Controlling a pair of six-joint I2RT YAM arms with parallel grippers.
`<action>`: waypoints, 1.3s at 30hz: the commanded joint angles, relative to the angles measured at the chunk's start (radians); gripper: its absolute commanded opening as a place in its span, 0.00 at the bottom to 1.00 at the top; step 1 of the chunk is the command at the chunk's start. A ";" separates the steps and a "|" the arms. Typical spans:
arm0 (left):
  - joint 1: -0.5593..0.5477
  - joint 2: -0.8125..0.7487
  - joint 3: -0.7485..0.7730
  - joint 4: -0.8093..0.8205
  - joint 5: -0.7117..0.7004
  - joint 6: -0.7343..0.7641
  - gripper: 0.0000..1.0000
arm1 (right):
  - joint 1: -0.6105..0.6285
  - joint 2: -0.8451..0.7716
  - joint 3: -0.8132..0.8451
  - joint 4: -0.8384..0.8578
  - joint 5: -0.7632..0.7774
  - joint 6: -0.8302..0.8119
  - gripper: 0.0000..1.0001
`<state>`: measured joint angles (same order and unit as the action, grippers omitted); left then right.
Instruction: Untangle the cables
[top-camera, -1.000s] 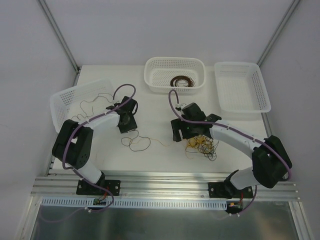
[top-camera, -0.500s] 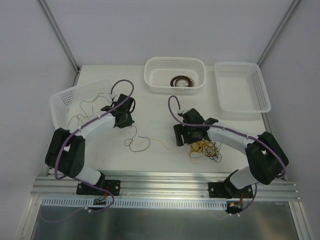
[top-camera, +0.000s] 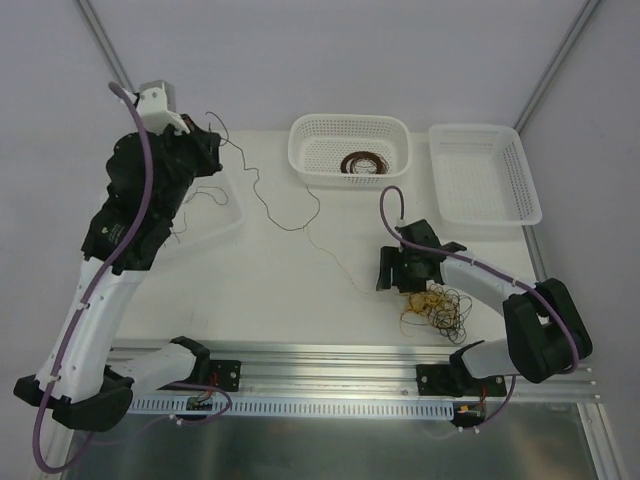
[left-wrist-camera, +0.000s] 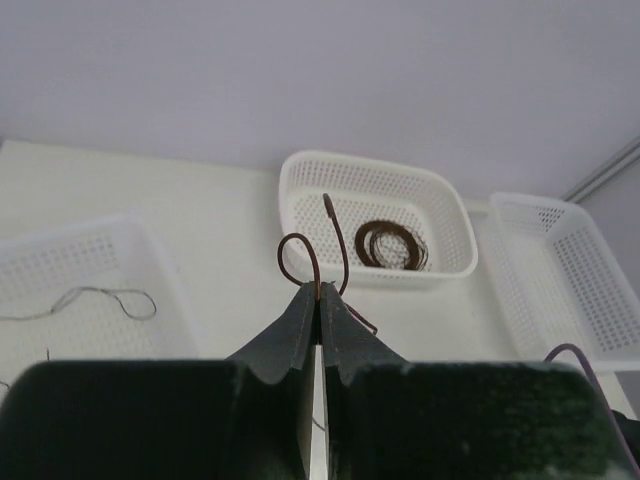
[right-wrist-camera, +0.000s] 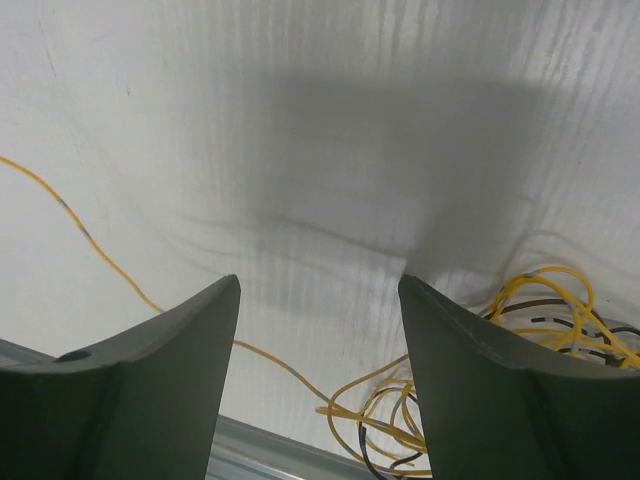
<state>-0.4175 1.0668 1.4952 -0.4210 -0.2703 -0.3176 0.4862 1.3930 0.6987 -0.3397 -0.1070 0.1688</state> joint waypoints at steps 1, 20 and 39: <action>0.000 0.015 0.158 -0.056 -0.029 0.147 0.00 | -0.046 0.000 -0.051 -0.021 -0.043 0.037 0.69; 0.003 0.021 0.352 -0.084 -0.305 0.446 0.00 | -0.101 -0.037 -0.082 -0.047 -0.033 0.028 0.70; 0.040 -0.030 0.218 -0.090 0.002 0.341 0.00 | -0.100 -0.227 0.051 -0.120 -0.071 -0.038 0.70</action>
<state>-0.3843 1.0443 1.7481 -0.5247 -0.5220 0.1150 0.3752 1.2461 0.6491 -0.4118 -0.1699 0.1761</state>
